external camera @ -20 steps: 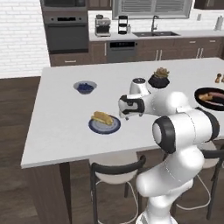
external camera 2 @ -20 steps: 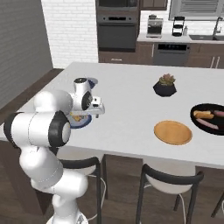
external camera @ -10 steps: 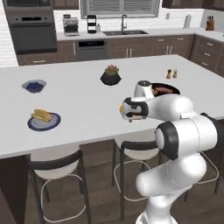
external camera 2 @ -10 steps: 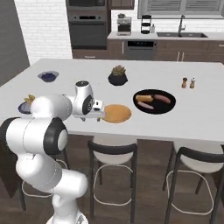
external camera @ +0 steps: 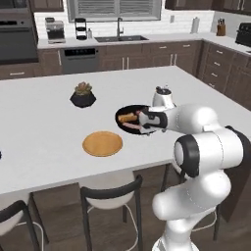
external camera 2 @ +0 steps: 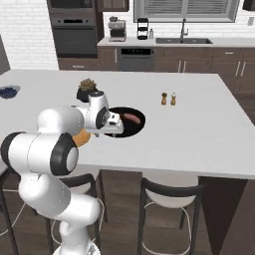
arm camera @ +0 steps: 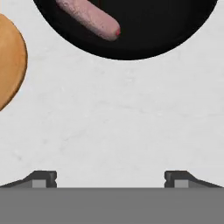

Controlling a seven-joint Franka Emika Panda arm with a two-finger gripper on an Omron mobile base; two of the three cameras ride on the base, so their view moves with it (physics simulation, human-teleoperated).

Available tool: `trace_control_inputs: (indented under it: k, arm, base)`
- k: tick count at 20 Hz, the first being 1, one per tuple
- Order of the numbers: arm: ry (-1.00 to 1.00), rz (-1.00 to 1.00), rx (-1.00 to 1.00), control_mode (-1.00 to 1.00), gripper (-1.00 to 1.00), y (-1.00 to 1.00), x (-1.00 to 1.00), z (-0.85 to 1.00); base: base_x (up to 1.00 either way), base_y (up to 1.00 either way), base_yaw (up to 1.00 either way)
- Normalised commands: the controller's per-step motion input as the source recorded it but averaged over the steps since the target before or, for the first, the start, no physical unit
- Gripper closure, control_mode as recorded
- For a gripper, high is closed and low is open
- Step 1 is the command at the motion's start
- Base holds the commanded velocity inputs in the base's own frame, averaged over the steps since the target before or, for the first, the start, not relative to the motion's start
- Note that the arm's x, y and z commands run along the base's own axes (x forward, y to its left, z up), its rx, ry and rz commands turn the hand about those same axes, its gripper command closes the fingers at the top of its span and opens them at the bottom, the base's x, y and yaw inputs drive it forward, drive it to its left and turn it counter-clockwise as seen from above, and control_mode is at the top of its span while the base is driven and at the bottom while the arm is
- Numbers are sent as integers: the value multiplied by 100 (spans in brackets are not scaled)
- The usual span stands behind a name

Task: Place one bun and one sausage from the bowl on each plate.

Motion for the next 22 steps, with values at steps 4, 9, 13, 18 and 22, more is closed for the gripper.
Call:
trace_control_inputs:
  k: [4, 9, 13, 18, 22]
  arm:
    - [0, 0, 0, 100, -100, 0, 0, 0]
    - [-1, 3, -1, -100, -100, 0, 40, 20]
    - [-1, 9, -6, -100, -100, -3, 100, 42]
    - [6, 2, -9, -100, -100, -32, 99, -5]
    - [15, 5, -6, -100, -100, -12, 41, -50]
  base:
    - [100, -38, 8]
    - [60, -2, 5]
    - [0, 0, 0]
    - [0, 0, 0]
    - [0, 0, 0]
